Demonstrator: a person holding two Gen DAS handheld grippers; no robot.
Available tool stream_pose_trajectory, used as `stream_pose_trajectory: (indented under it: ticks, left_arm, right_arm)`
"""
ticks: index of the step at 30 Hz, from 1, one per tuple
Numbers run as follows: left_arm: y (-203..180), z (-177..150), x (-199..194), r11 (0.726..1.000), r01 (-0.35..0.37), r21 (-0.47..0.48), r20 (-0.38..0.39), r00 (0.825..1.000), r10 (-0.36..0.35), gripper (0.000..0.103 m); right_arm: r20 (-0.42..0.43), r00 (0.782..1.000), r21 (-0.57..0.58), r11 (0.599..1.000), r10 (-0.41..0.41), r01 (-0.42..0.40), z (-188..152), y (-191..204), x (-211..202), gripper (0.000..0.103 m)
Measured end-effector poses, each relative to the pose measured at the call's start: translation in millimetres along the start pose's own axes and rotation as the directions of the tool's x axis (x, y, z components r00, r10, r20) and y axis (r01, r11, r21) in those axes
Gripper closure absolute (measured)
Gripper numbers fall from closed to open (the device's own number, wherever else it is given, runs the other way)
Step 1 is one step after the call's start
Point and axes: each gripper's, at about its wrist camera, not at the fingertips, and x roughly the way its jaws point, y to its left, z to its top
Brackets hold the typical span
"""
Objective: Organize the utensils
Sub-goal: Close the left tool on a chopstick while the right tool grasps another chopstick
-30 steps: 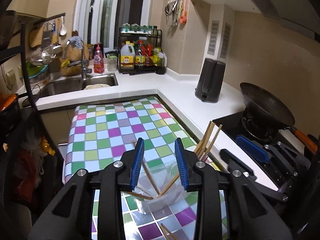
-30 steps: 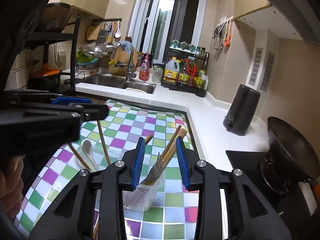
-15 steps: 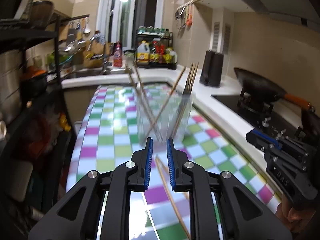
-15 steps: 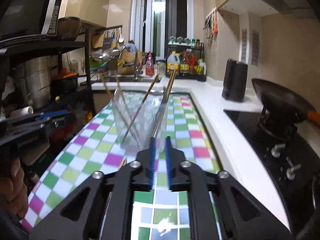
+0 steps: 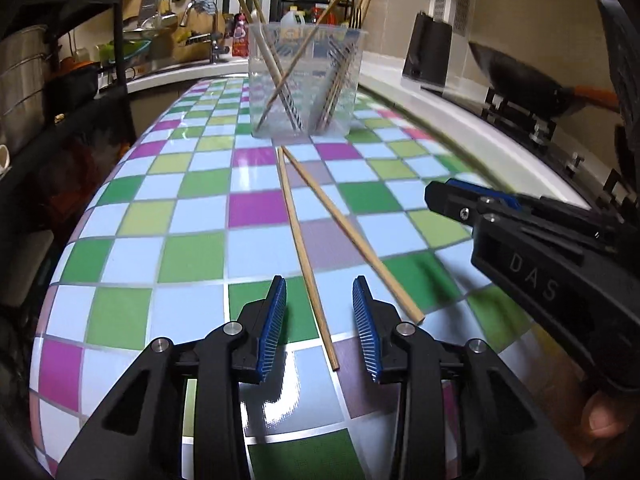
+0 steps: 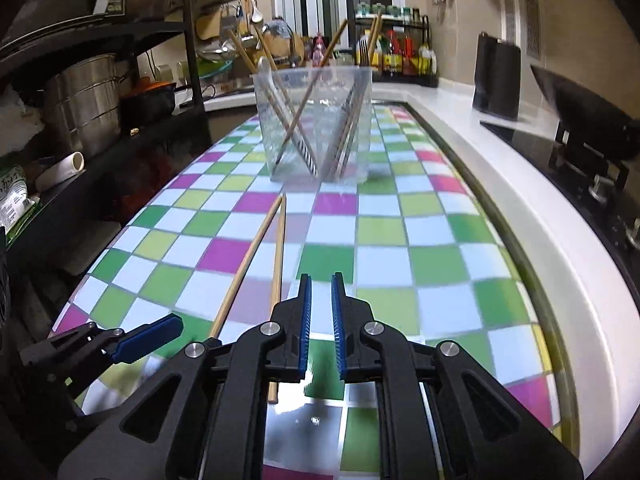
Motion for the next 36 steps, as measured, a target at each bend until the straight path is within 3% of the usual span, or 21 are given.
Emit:
stream_pose_trajectory:
  ticks: [1, 4, 10, 14, 19, 23, 27, 29, 31, 36]
  left_arm:
    - [1, -2, 4, 1.0, 0.009, -0.008, -0.028, 1.0, -0.009, 0.082]
    - [5, -4, 4, 1.0, -0.017, -0.009, -0.024, 1.0, 0.017, 0.097]
    - [33, -7, 0, 0.992, -0.079, -0.097, 0.002, 0.997, 0.08, 0.098]
    - [38, -9, -3, 0.993, -0.056, -0.106, 0.016, 0.998, 0.058, 0.098]
    - [47, -12, -5, 0.99, -0.082, -0.118, 0.039, 0.995, 0.087, 0.098]
    - [50, -15, -6, 0.991, -0.074, -0.115, 0.055, 0.995, 0.081, 0.098]
    - [51, -14, -5, 0.992, -0.078, -0.103, 0.06, 0.995, 0.084, 0.097]
    - [51, -13, -5, 0.992, -0.08, -0.099, 0.06, 0.994, 0.086, 0.097]
    - [51, -13, -5, 0.992, -0.082, -0.095, 0.062, 0.994, 0.088, 0.097]
    - [48, -14, -5, 0.993, -0.093, -0.079, 0.068, 0.993, 0.098, 0.097]
  right_arm:
    - [-0.008, 1.0, 0.009, 1.0, 0.003, -0.003, -2, -1, 2, 0.088]
    - [-0.029, 0.999, 0.018, 1.0, 0.017, -0.016, -7, 0, 5, 0.082]
    - [-0.065, 0.997, -0.016, 0.998, 0.052, -0.053, -16, 13, 10, 0.08]
    - [-0.094, 0.992, -0.038, 0.995, 0.087, -0.091, -23, 24, 13, 0.078]
    - [-0.101, 0.984, -0.057, 0.986, 0.148, -0.154, -27, 44, 17, 0.062]
    - [-0.142, 0.981, -0.103, 0.984, 0.133, -0.148, -31, 54, 25, 0.06]
    - [-0.132, 0.989, -0.081, 0.994, 0.06, -0.071, -32, 46, 24, 0.075]
    - [-0.134, 0.991, -0.049, 0.998, 0.029, -0.036, -32, 37, 25, 0.09]
    - [-0.126, 0.992, -0.036, 0.999, -0.003, -0.001, -33, 32, 23, 0.095]
    - [-0.118, 0.992, 0.005, 0.999, -0.038, 0.039, -33, 21, 23, 0.095]
